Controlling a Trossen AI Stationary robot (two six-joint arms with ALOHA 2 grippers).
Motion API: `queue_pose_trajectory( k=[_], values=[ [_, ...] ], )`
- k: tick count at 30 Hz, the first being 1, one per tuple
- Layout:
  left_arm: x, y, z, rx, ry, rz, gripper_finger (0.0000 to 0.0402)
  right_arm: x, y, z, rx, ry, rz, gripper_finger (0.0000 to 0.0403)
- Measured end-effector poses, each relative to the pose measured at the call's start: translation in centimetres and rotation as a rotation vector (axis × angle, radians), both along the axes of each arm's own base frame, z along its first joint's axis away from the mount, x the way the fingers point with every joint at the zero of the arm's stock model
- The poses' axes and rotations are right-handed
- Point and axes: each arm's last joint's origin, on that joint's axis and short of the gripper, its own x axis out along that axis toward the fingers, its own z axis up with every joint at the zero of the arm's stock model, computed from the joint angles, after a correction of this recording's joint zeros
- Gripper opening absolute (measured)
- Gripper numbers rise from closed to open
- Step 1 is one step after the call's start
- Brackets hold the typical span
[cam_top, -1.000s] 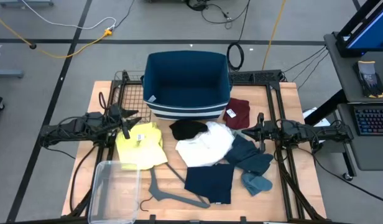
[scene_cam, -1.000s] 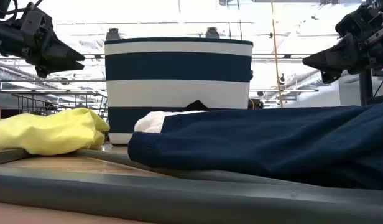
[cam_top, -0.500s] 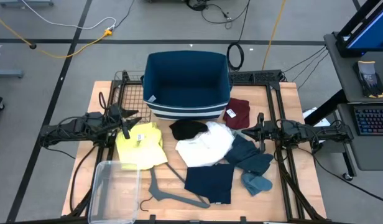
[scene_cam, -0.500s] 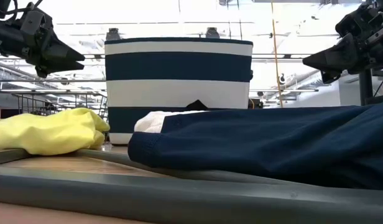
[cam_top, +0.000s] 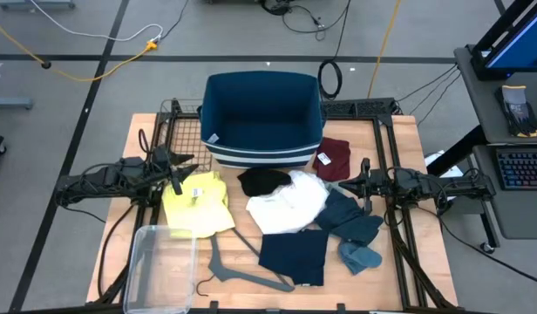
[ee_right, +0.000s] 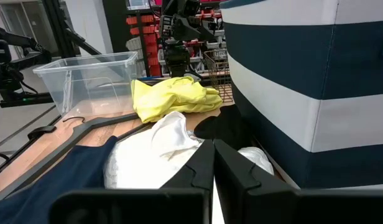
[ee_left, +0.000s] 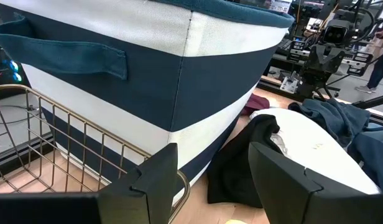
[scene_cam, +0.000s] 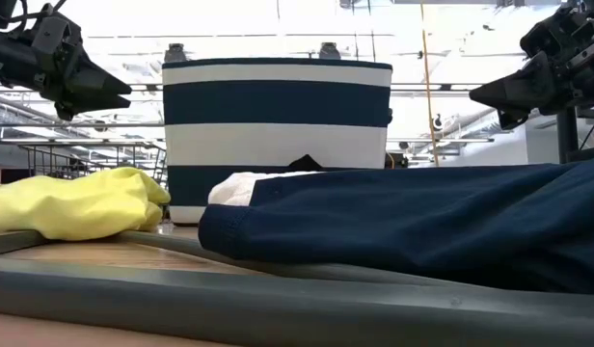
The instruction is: Pick & Place Cloths
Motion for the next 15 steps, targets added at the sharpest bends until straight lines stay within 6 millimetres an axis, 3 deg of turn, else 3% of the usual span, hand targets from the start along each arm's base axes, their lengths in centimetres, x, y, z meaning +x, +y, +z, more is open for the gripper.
queue_pose_trajectory(
  k=[9,15],
  values=[
    [0.0,0.0,0.0,0.0,0.0,0.0,0.0203,0.0,0.0,0.0,-0.175,0.013,0.021,0.0004],
    [0.0,0.0,0.0,0.0,0.0,0.0,0.0203,0.0,-0.01,0.0,-0.193,0.015,0.02,0.0004]
  ],
)
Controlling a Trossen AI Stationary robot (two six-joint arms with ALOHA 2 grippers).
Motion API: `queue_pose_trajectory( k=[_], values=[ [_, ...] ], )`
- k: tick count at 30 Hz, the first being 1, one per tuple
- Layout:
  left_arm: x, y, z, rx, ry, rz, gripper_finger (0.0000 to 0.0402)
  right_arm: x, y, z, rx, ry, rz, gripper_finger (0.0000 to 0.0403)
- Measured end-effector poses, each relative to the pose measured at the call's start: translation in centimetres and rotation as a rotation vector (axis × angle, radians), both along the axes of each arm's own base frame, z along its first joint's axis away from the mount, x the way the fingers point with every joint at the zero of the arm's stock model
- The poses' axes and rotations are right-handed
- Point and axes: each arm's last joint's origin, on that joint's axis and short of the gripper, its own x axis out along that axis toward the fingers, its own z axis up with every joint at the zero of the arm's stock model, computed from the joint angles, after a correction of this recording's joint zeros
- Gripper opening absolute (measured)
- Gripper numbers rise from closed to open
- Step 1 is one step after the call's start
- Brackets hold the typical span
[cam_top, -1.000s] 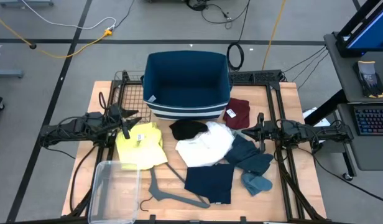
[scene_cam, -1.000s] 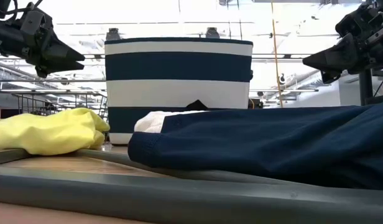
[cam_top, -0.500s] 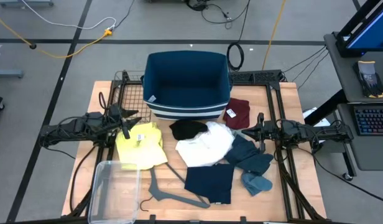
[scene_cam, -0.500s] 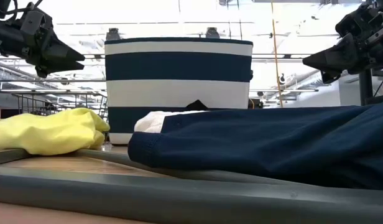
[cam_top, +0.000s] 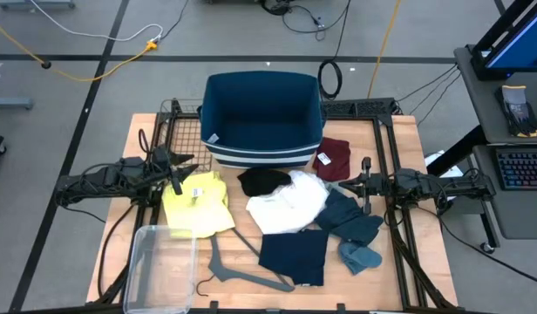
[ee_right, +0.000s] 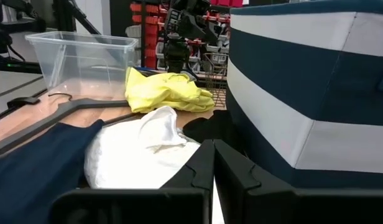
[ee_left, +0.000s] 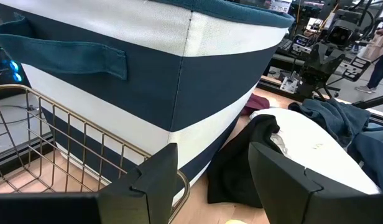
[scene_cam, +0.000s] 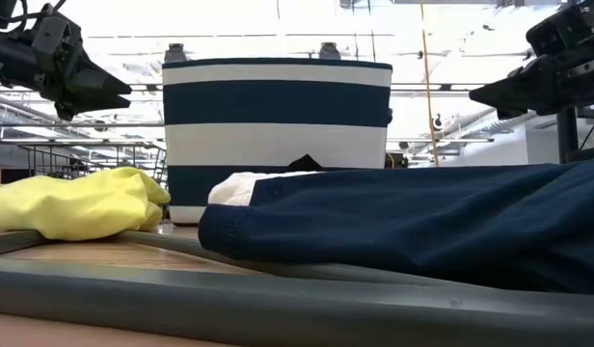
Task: Pick & Place Cloths
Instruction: Put the gray shorts into the brown wire basket
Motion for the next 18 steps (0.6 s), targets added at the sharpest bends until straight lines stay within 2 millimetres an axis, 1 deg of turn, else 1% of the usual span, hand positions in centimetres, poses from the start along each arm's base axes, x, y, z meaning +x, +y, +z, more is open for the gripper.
queue_pose_trajectory(
  k=[5,10,13,18],
  values=[
    [0.0,0.0,0.0,0.0,0.0,0.0,0.0202,0.0,0.0,0.0,-0.011,0.001,0.006,0.0004],
    [0.0,0.0,0.0,0.0,0.0,0.0,0.0202,0.0,0.0,0.1,0.118,-0.021,-0.01,0.0004],
    [0.0,0.0,0.0,0.0,0.0,0.0,0.0203,0.1,0.0,0.6,0.229,-0.083,-0.017,0.0004],
    [0.0,0.0,0.0,0.0,0.0,0.0,0.0202,0.1,0.0,1.5,0.332,-0.176,-0.015,0.0004]
  ],
)
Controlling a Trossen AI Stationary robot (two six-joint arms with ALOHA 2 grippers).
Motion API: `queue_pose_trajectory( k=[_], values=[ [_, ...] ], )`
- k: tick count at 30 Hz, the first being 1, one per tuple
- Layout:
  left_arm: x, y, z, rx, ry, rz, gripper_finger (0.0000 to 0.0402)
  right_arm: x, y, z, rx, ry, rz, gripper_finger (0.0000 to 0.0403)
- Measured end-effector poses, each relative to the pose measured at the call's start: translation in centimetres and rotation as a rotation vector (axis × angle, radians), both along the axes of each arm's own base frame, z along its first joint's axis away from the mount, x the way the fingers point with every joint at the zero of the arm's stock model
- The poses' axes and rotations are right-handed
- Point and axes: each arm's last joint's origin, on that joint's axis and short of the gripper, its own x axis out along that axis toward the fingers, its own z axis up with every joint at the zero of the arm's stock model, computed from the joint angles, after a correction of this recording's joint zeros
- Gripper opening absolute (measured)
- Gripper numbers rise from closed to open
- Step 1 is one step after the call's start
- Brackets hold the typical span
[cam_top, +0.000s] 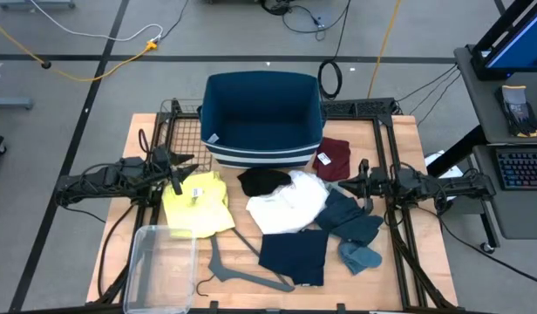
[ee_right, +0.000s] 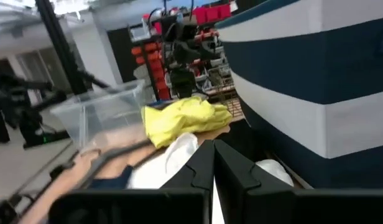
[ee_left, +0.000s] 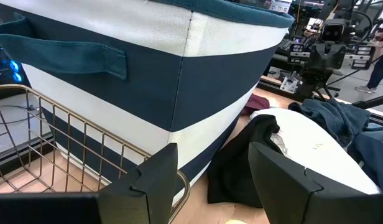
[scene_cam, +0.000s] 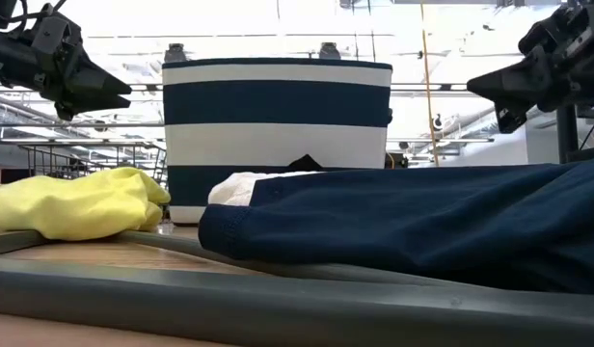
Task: Pick & Place Cloths
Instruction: Put the gray shorts into the brown wire basket
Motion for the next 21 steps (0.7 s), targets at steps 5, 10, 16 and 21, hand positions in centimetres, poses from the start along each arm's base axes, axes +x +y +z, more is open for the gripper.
queue_pose_trajectory(
  k=[5,10,16,21],
  values=[
    [0.0,0.0,0.0,0.0,0.0,0.0,0.0202,-0.05,-0.01,0.73,0.0,-0.075,-0.001,0.0004],
    [0.0,0.0,0.01,0.0,0.0,0.0,0.0202,-0.05,0.0,0.76,0.014,-0.08,0.003,0.0004],
    [-0.01,0.02,0.0,0.042,0.019,0.0,0.0202,-0.06,0.01,0.8,0.118,-0.091,0.012,0.0004],
    [-0.01,0.02,0.05,0.123,0.053,-0.012,0.0202,-0.06,0.0,0.86,0.123,-0.098,0.012,0.0004]
  ],
)
